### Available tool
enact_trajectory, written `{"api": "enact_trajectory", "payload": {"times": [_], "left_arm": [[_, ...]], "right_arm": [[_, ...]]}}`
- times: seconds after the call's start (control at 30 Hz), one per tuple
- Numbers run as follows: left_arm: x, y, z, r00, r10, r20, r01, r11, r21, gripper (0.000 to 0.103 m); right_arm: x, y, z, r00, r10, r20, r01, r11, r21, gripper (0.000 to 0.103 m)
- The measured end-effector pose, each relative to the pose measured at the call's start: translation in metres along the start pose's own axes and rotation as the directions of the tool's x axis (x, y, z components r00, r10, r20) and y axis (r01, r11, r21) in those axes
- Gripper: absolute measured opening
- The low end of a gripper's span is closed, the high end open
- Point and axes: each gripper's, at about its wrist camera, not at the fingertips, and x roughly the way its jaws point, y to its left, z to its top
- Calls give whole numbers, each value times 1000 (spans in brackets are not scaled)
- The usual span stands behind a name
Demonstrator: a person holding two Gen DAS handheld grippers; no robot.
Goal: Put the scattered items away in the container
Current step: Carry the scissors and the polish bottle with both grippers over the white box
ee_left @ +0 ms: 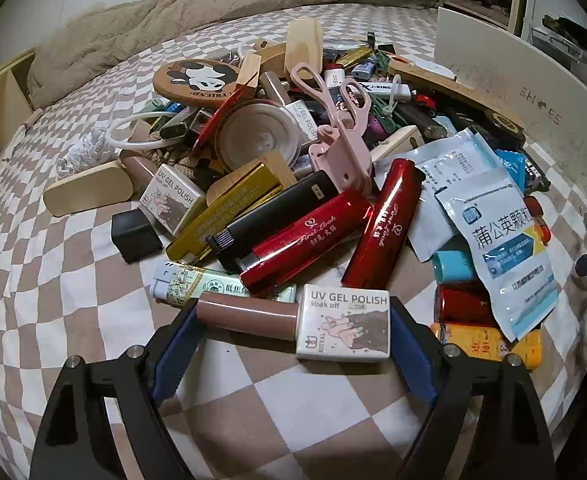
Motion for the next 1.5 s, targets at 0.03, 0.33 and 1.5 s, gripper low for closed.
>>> {"api": "enact_trajectory", "payload": {"times": [0.03,0.33,1.5], "left_arm": [[0,1,0,1000,-1,1,1,1000,-1,89],[-1,0,-2,999,41,32,-43,998,55,97],[-78,-23,13,989,18,146,-1,993,-114,87]], "right_arm": [[0,0,0,1000,0,0,0,1000,0,51],[-1,0,0,1000,3,0,-3,1000,-1,51],[-58,-14,20,979,-55,198,49,998,36,51]]}}
